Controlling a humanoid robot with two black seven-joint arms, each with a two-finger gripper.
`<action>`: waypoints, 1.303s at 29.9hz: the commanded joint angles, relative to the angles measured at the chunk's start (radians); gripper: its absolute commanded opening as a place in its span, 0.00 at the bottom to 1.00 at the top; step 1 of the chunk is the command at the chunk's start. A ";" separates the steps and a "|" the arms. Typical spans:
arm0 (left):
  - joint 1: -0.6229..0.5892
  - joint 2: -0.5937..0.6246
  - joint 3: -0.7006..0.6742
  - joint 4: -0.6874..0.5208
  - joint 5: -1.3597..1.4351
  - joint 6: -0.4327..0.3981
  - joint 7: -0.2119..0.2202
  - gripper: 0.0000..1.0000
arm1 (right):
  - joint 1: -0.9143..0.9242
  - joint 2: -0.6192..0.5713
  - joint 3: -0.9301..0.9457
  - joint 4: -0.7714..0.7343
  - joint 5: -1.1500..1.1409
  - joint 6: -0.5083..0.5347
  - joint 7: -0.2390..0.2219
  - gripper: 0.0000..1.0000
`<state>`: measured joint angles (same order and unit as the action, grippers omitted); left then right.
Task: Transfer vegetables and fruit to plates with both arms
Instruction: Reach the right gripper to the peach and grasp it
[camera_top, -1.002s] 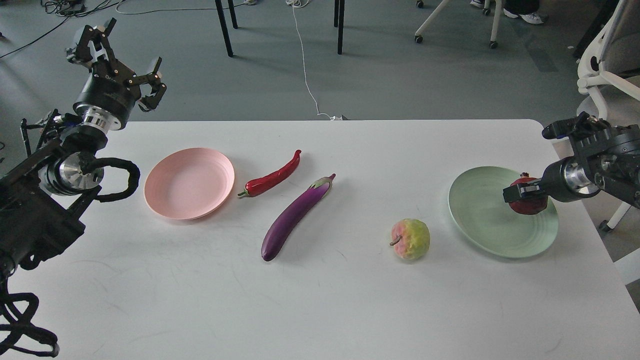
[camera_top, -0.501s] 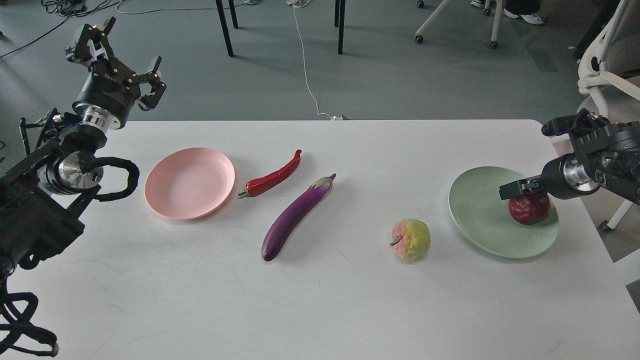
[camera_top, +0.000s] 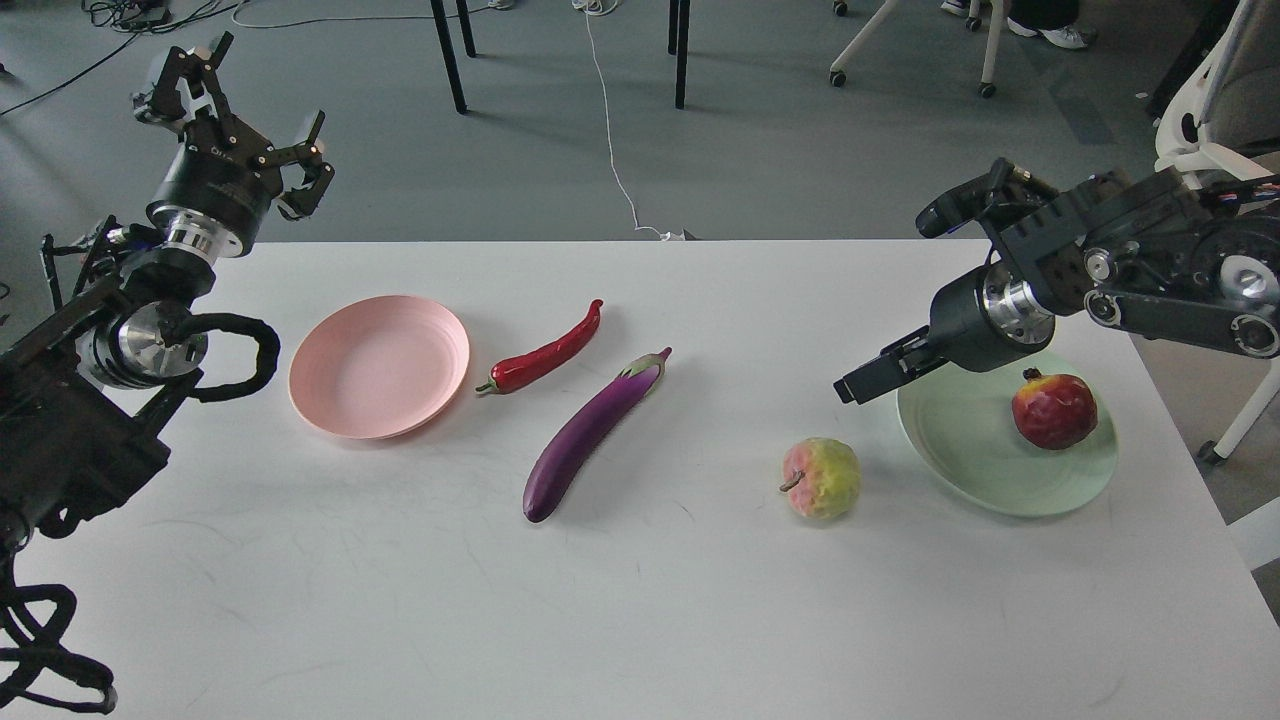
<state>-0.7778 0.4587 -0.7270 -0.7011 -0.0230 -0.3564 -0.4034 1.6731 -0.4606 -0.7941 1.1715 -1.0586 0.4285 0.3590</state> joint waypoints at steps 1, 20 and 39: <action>0.002 0.003 0.000 0.002 0.000 0.001 0.000 0.98 | -0.025 0.037 -0.014 0.028 -0.006 -0.002 0.002 0.96; 0.015 0.003 -0.003 0.000 -0.002 0.001 0.000 0.98 | -0.099 0.181 -0.083 -0.059 -0.017 -0.005 0.003 0.91; 0.017 0.031 -0.009 0.000 -0.003 -0.003 -0.002 0.98 | -0.084 0.248 -0.085 -0.139 -0.009 -0.007 0.003 0.52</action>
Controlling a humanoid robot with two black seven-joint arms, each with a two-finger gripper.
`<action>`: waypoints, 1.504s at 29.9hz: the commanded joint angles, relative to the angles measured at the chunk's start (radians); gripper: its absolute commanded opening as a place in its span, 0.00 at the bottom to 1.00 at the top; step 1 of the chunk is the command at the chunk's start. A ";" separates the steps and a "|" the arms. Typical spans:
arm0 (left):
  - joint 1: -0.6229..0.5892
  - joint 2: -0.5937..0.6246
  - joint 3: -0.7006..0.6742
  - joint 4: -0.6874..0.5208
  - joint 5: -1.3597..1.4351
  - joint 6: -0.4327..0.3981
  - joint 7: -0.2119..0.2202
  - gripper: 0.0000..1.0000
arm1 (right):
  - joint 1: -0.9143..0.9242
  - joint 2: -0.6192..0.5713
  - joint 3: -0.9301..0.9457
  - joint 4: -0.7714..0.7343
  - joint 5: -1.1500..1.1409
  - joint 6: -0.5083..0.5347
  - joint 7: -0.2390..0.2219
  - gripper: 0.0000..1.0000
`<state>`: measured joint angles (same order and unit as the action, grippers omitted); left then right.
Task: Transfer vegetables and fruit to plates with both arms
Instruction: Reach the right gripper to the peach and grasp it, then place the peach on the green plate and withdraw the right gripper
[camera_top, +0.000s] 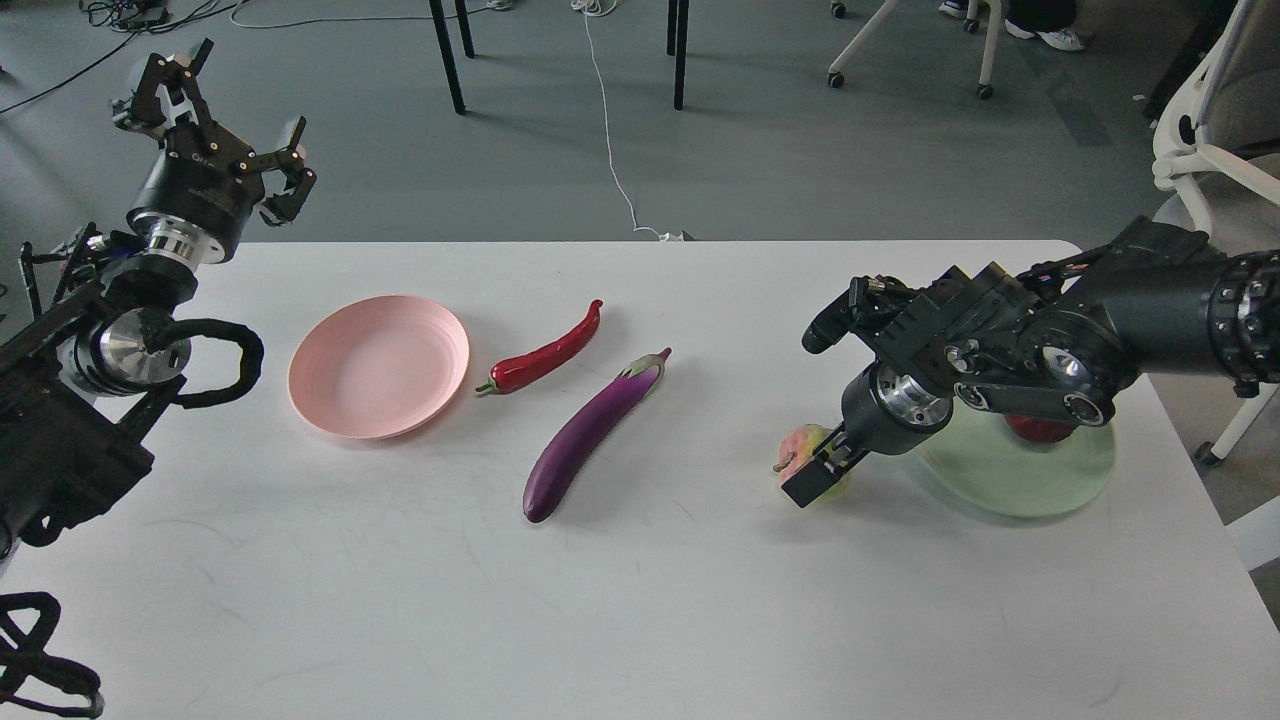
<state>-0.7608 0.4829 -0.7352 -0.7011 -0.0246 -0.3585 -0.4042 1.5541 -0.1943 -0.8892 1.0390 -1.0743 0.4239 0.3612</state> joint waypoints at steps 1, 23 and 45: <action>0.000 0.009 -0.001 0.000 -0.001 0.000 -0.001 0.98 | 0.053 -0.039 0.013 -0.008 0.008 -0.002 0.001 0.52; -0.002 0.006 0.008 -0.008 -0.001 0.001 0.002 0.98 | -0.071 -0.396 0.045 -0.025 -0.101 -0.013 -0.004 0.81; -0.071 0.123 0.089 -0.285 0.611 0.003 0.011 0.98 | -0.244 -0.590 0.671 -0.137 0.132 -0.017 -0.004 0.98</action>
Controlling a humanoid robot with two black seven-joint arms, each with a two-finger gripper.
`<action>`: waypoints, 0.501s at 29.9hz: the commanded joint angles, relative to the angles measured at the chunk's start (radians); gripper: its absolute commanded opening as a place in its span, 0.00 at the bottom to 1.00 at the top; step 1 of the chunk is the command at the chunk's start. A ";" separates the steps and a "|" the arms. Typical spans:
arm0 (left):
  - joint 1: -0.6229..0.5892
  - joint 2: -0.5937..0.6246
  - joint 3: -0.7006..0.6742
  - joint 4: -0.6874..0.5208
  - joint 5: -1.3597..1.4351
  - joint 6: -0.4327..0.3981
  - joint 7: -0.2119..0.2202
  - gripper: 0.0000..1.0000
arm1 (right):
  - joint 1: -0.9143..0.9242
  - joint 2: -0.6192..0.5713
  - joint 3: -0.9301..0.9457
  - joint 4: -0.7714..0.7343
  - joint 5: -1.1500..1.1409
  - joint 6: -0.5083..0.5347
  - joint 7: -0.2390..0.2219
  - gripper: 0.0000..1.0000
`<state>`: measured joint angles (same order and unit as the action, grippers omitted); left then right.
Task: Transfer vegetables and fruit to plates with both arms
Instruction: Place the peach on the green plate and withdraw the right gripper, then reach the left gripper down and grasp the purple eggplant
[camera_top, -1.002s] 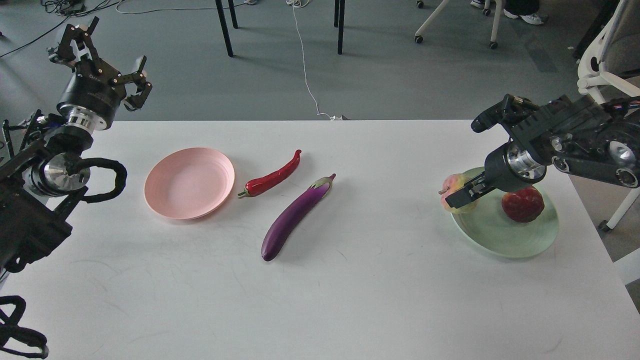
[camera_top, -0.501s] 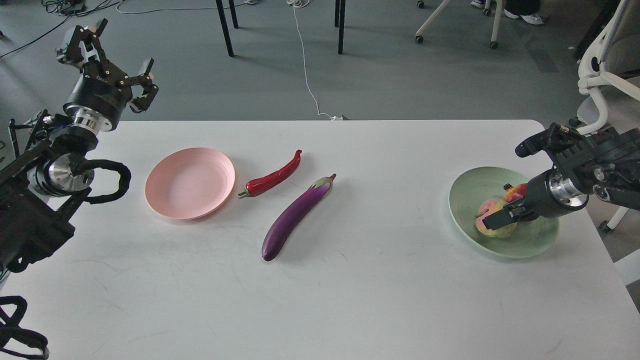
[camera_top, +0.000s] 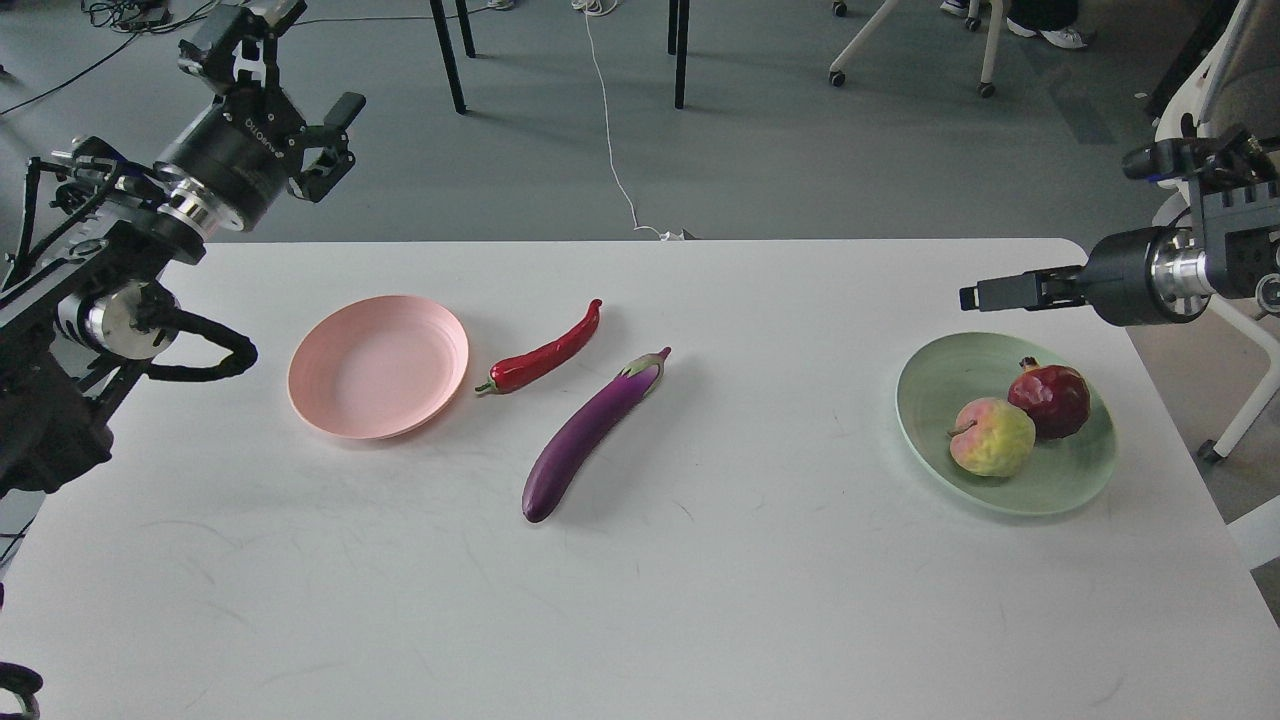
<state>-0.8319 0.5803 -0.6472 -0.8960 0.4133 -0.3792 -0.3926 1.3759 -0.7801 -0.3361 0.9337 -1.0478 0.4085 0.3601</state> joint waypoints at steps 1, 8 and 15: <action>0.004 0.035 0.001 -0.118 0.253 0.035 0.000 0.98 | -0.092 -0.007 0.155 -0.038 0.156 0.000 -0.003 0.98; -0.006 0.024 0.067 -0.192 0.829 0.039 -0.003 0.98 | -0.213 -0.047 0.261 -0.087 0.492 -0.010 -0.001 0.98; -0.044 -0.008 0.178 -0.274 1.359 0.048 0.001 0.98 | -0.290 -0.044 0.351 -0.102 0.980 -0.004 -0.001 0.98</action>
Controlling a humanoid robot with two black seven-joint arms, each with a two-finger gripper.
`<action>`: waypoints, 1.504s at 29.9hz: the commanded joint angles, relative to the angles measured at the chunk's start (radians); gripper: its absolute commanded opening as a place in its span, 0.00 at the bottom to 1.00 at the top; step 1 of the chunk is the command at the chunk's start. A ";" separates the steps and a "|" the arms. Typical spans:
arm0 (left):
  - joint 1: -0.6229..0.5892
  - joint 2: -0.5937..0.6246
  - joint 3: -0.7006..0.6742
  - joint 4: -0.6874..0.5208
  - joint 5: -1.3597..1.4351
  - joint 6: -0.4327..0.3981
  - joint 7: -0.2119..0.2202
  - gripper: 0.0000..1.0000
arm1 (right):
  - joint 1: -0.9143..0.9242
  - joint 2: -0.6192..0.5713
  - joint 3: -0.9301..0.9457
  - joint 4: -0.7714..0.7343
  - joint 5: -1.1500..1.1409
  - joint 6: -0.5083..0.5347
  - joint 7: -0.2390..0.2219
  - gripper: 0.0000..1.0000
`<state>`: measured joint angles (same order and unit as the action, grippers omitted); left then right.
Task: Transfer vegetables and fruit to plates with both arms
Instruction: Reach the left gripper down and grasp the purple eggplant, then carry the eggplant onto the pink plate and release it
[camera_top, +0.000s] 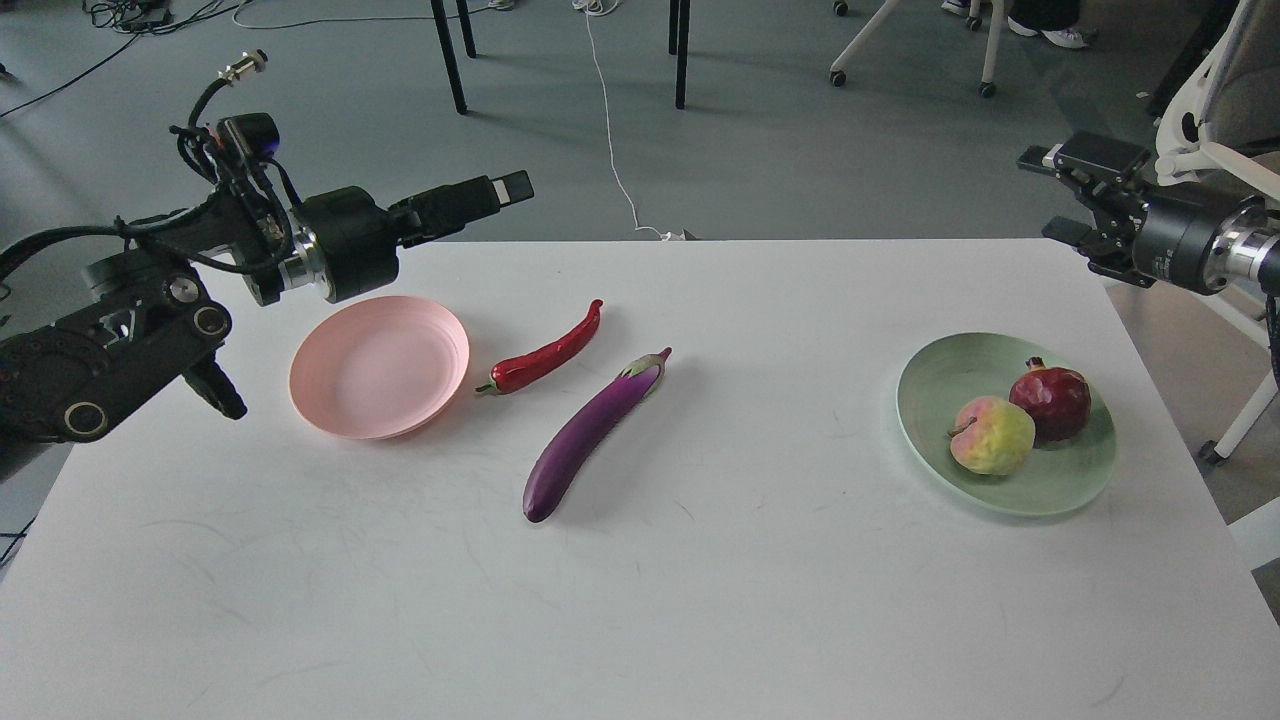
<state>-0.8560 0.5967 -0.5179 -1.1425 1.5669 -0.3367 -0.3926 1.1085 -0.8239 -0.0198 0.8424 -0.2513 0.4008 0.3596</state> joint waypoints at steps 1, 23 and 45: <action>-0.021 -0.044 0.065 -0.028 0.266 0.008 0.000 0.97 | -0.028 0.000 0.047 -0.022 0.254 0.010 -0.001 0.98; 0.014 -0.291 0.326 0.194 0.518 0.214 0.095 0.58 | -0.289 0.080 0.241 -0.074 0.434 0.039 -0.004 0.98; -0.005 -0.003 0.309 0.069 0.323 0.278 0.084 0.11 | -0.272 0.074 0.262 -0.080 0.434 0.039 -0.002 0.98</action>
<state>-0.8451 0.4830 -0.2106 -1.0285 1.9681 -0.0601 -0.3054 0.8353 -0.7455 0.2340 0.7642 0.1830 0.4390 0.3566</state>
